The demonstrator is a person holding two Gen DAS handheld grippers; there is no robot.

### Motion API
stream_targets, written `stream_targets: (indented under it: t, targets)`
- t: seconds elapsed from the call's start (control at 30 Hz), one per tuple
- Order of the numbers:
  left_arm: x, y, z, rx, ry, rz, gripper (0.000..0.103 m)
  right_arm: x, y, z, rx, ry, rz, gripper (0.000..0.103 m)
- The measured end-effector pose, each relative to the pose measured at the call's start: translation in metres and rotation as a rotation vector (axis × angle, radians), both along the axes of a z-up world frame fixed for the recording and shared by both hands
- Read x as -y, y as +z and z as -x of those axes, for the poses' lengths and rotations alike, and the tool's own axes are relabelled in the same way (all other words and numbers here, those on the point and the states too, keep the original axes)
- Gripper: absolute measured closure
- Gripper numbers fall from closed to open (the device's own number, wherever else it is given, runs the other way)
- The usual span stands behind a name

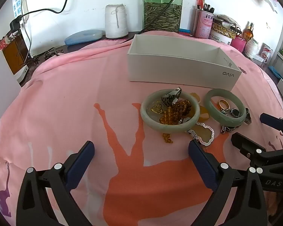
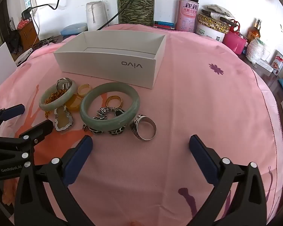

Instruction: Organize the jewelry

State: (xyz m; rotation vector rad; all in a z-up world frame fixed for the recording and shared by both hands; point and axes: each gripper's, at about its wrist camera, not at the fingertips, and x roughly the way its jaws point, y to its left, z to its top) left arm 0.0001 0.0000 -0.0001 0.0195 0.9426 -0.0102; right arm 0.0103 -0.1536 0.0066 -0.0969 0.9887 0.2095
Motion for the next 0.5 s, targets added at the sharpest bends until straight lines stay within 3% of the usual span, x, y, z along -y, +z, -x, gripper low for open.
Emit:
stream_targets:
  t: [0.5]
  targets:
    - [-0.0005,0.0001,0.0004,0.0,-0.006,0.001,0.005,0.0003,-0.0003,0.0011,0.0,0.0,0.004,0.005]
